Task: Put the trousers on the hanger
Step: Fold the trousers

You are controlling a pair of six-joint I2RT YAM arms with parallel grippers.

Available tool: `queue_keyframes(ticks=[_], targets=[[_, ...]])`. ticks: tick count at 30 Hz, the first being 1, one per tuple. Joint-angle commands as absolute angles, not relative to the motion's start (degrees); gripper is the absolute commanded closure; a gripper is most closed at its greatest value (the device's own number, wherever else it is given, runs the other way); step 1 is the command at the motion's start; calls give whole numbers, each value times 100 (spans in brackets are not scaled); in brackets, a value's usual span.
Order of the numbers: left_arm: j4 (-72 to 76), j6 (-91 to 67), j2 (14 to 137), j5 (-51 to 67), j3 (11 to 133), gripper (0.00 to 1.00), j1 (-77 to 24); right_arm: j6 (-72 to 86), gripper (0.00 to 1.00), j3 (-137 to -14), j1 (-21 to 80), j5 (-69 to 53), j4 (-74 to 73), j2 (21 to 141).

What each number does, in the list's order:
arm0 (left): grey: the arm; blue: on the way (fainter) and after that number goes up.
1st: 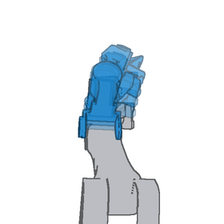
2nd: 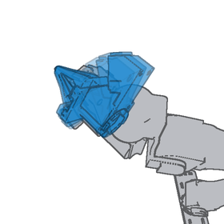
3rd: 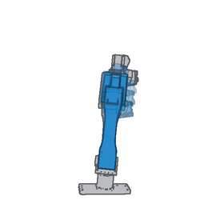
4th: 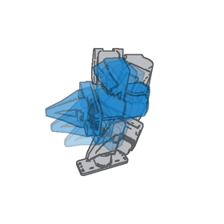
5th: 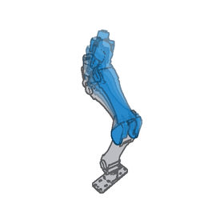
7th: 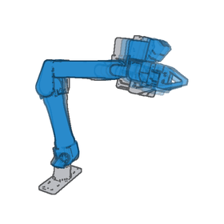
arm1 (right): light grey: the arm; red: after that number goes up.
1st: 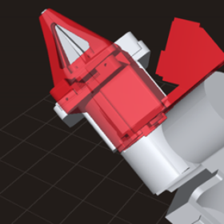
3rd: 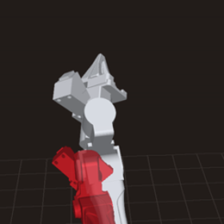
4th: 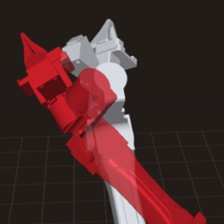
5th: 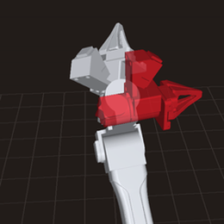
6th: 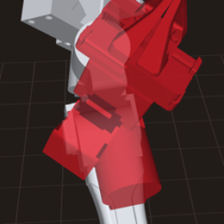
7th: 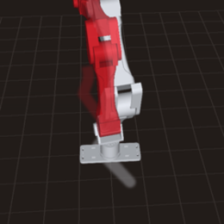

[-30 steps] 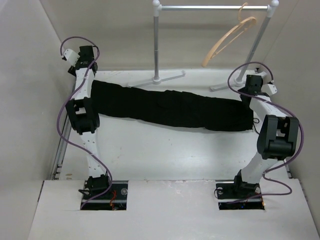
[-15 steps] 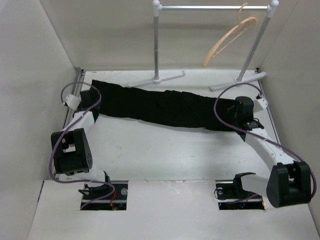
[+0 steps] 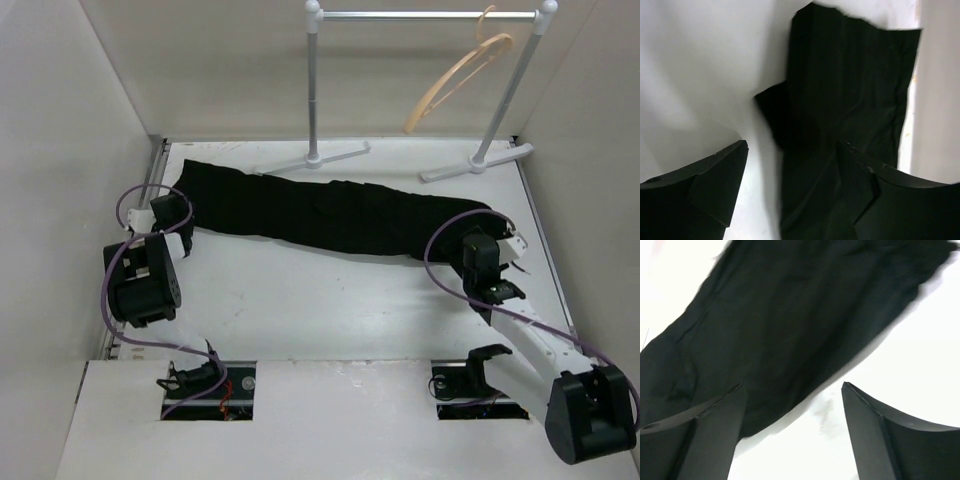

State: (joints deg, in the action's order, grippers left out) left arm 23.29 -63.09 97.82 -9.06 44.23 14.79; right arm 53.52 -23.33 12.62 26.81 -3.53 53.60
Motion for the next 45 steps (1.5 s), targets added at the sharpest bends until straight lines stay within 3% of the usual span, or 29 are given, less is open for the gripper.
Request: queue_keyframes(ticks=[1,11,13,16,17,21,27,35,40,42,45], targets=[[2566,-6486,10378,-686,4631,32,1525,5668,17,-2259,815,2637,-325,5325],[2619,-6557,10951,-650,5264,61,1587,5906,26,-2610,-214,2128,377,7380],[2619,-6522,11038,-668,5422,70,1587,5933,41,-2750,-469,1830,544,7698],[2593,-6504,11206,-607,5659,88,1639,5889,79,-3040,-602,1924,580,7918],[2584,-6495,11206,-598,5695,92,1683,5880,87,-3093,-672,1951,484,7902],[2312,-6381,10724,-983,5582,100,1885,5871,96,-2989,-769,2363,133,7192],[1812,-6012,9582,-1774,5037,100,1851,5880,96,-2927,-778,2672,-448,6057],[625,-5731,7772,-2846,3483,100,1990,6125,97,-2286,-778,2497,-650,5582],[-745,-5739,6725,-3251,2919,100,2332,6284,97,-1864,-839,2250,-1001,4783],[-931,-5713,6321,-3383,2787,91,2456,6258,96,-1802,-874,2303,-1238,4423],[-660,-5625,5908,-3306,2804,57,2107,6030,83,-1819,-989,2355,-1283,4105]])
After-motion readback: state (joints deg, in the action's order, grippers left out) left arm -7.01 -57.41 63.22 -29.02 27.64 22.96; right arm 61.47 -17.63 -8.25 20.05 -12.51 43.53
